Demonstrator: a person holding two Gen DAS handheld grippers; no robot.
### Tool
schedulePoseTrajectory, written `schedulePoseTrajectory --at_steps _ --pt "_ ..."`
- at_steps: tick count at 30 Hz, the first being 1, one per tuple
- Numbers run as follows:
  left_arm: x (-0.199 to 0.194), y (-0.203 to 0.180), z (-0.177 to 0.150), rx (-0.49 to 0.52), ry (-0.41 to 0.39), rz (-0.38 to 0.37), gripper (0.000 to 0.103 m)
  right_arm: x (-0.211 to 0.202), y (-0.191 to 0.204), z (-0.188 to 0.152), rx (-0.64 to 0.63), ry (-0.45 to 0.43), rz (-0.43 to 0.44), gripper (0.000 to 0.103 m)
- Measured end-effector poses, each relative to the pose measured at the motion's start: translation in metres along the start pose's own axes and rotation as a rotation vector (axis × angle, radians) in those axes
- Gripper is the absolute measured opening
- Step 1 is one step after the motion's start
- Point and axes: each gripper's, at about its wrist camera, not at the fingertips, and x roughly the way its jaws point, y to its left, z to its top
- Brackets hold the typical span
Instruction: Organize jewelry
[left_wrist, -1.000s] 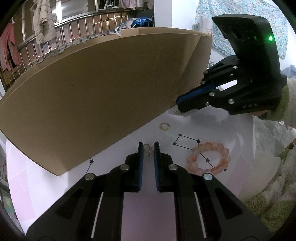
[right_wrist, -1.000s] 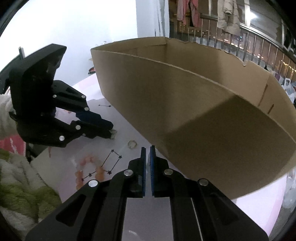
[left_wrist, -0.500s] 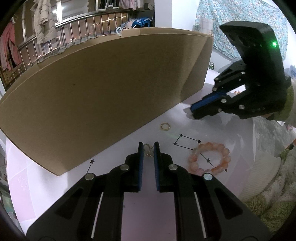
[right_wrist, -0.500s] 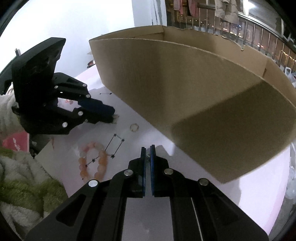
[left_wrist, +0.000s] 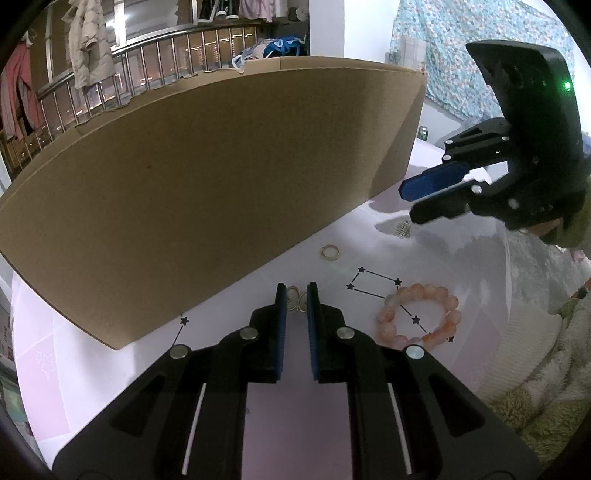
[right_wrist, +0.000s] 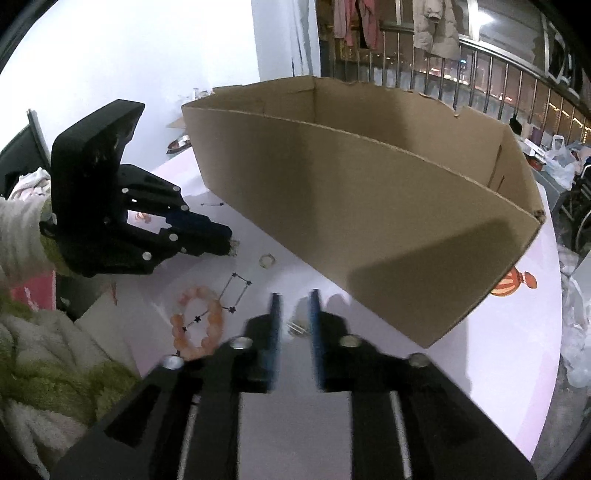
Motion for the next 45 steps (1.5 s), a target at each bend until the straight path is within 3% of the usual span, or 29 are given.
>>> schedulePoseTrajectory --at_steps 18,20,23,42,45 --pt "-0.001 0.0 -0.001 0.004 -0.001 -0.001 0.01 0.02 0.003 -0.001 -0.052 0.052 0.025 0.024" --pt "-0.001 -0.001 0.0 0.005 -0.001 -0.001 0.01 0.02 0.002 -0.001 -0.056 0.057 0.028 0.022" --pt "-0.002 0.0 -0.001 0.005 -0.001 -0.002 0.01 0.021 0.001 0.001 -0.053 0.068 0.043 0.01" --pt "-0.002 0.001 -0.001 0.009 0.002 -0.007 0.009 0.017 -0.003 0.002 -0.027 0.049 0.052 0.003" --pt "-0.002 0.0 -0.001 0.01 0.002 -0.013 0.002 0.015 -0.003 0.002 -0.026 0.041 0.051 0.003"
